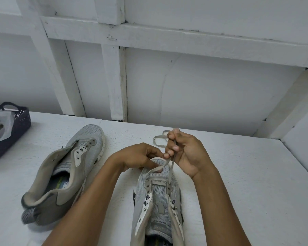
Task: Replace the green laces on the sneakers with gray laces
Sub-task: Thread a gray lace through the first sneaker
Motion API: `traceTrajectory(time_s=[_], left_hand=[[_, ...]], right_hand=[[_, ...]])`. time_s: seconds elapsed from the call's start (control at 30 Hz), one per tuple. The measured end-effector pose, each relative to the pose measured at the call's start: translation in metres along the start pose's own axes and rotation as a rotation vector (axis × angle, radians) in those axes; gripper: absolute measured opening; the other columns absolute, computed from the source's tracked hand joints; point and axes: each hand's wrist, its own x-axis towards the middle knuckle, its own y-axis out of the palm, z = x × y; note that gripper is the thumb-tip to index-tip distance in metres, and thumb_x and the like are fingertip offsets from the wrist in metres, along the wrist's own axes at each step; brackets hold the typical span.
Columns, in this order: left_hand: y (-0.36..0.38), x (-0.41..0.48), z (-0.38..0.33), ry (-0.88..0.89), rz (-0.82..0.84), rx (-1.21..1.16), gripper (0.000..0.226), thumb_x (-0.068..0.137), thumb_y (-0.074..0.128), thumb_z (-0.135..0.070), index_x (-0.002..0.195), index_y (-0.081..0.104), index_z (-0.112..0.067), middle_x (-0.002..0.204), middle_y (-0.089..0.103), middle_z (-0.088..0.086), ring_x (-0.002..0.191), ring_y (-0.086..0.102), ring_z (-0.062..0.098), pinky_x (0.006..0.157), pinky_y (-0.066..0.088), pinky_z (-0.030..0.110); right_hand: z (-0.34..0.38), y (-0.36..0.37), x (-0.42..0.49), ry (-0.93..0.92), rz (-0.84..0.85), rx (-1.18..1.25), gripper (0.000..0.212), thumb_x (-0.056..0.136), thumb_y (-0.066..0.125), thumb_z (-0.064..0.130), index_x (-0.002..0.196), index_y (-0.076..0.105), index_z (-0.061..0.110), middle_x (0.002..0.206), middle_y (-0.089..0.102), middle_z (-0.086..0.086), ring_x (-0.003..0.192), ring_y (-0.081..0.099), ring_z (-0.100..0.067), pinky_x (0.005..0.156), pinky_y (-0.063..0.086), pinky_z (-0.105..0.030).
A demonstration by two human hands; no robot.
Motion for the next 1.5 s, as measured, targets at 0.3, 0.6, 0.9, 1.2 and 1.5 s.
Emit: traceTrajectory(time_s=[0.3,0.6,0.9,1.2,1.5], left_hand=[[0.003,0.000,-0.001,-0.018,-0.014,0.037,0.027,0.080,0.079,-0.009,0.106,0.071,-0.010,0.086,0.072,-0.002,0.081,0.062,0.015,0.079,0.048,0.037],[0.004,-0.003,0.001,-0.015,-0.036,0.059,0.026,0.082,0.078,-0.009,0.107,0.072,-0.011,0.085,0.072,-0.007,0.080,0.063,0.010,0.077,0.050,0.028],[0.003,-0.013,-0.004,0.037,-0.207,-0.047,0.026,0.100,0.055,-0.034,0.106,0.075,-0.019,0.102,0.074,-0.008,0.101,0.066,0.010,0.097,0.049,0.036],[-0.007,-0.029,-0.037,0.160,-0.312,-0.709,0.028,0.090,0.058,-0.036,0.072,0.055,-0.016,0.054,0.047,0.003,0.052,0.048,0.018,0.059,0.050,0.031],[-0.059,-0.056,-0.058,-0.067,-0.774,-0.102,0.023,0.096,0.060,-0.026,0.093,0.067,-0.004,0.060,0.047,0.002,0.048,0.032,0.013,0.043,0.027,0.021]], right_hand=[[0.009,0.010,0.017,0.010,-0.015,-0.086,0.035,0.108,0.033,0.022,0.078,0.046,0.009,0.047,0.035,0.001,0.042,0.042,-0.013,0.048,0.049,-0.027],[0.006,0.016,0.025,0.044,-0.010,-0.155,0.036,0.109,0.033,0.023,0.079,0.047,0.008,0.047,0.039,0.000,0.043,0.044,-0.015,0.050,0.050,-0.029],[0.006,-0.009,0.010,-0.037,-0.136,-0.515,0.041,0.107,0.038,0.031,0.097,0.075,0.016,0.077,0.058,0.004,0.070,0.057,-0.013,0.065,0.049,-0.029],[0.018,-0.032,-0.006,0.029,-0.203,-0.382,0.022,0.103,0.045,0.010,0.096,0.066,0.006,0.056,0.045,0.002,0.047,0.044,-0.011,0.049,0.039,-0.024],[0.033,-0.080,-0.017,0.012,-0.605,-0.792,0.016,0.097,0.058,0.016,0.085,0.061,0.006,0.071,0.058,-0.010,0.058,0.055,-0.020,0.054,0.045,-0.028]])
